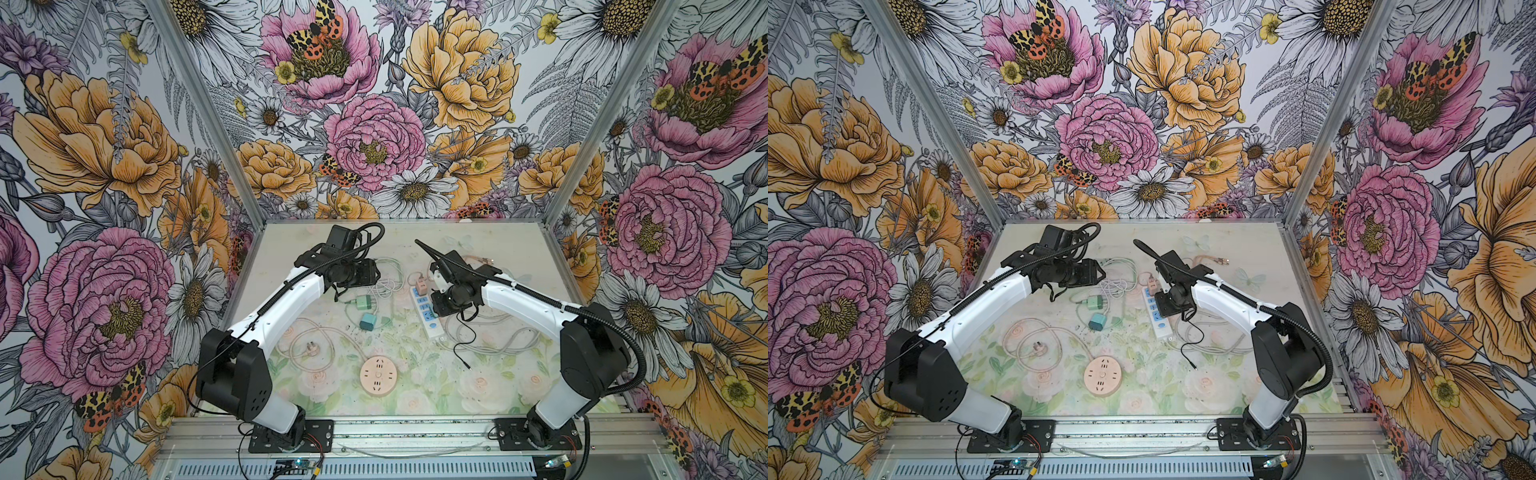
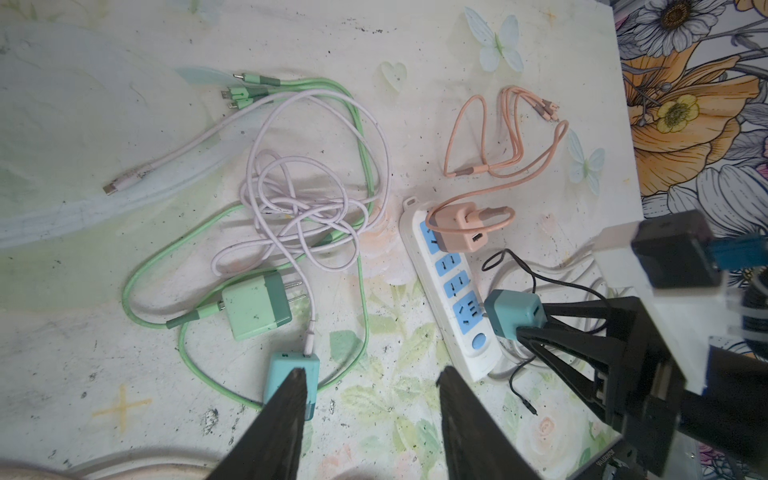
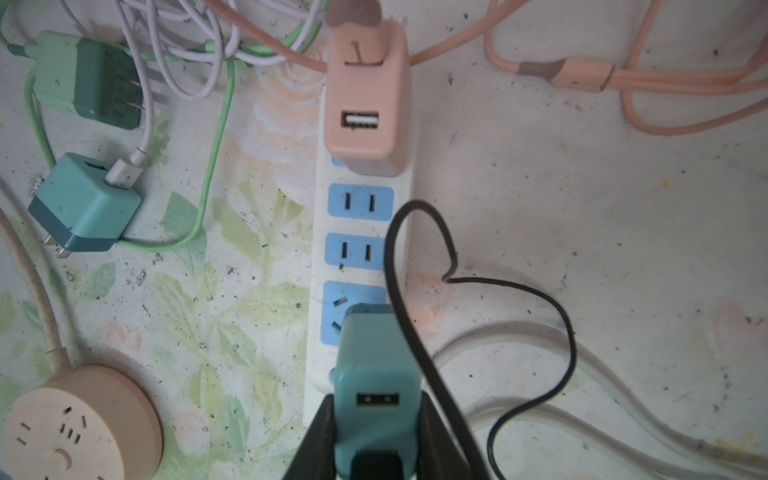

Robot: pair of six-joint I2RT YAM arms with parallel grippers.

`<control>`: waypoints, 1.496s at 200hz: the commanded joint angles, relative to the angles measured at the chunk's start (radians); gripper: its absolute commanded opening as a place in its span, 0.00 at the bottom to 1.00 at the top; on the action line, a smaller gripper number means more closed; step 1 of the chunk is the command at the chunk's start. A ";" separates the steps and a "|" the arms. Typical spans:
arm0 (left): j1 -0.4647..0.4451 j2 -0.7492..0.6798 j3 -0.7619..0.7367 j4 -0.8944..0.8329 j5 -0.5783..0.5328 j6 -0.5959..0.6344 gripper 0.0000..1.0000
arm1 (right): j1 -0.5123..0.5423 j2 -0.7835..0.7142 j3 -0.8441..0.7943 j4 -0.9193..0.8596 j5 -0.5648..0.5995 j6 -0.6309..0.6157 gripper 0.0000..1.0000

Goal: Insert the plug
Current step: 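Align and press the teal charger into a strip socket with the right gripper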

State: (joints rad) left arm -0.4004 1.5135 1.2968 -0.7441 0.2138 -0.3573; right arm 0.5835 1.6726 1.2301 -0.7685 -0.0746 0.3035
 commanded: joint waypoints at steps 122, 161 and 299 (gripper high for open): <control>0.022 0.015 -0.005 0.018 0.025 0.019 0.53 | 0.024 0.062 0.037 -0.008 0.034 -0.017 0.00; 0.026 0.014 -0.005 0.017 0.028 0.020 0.53 | 0.059 0.111 0.055 -0.050 0.106 -0.021 0.00; 0.036 0.006 -0.033 0.017 0.036 0.008 0.53 | 0.084 0.203 -0.060 -0.073 0.206 0.066 0.00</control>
State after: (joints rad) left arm -0.3744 1.5284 1.2732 -0.7441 0.2321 -0.3557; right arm 0.6754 1.7866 1.2785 -0.7834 0.0868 0.3218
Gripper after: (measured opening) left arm 0.533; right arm 0.283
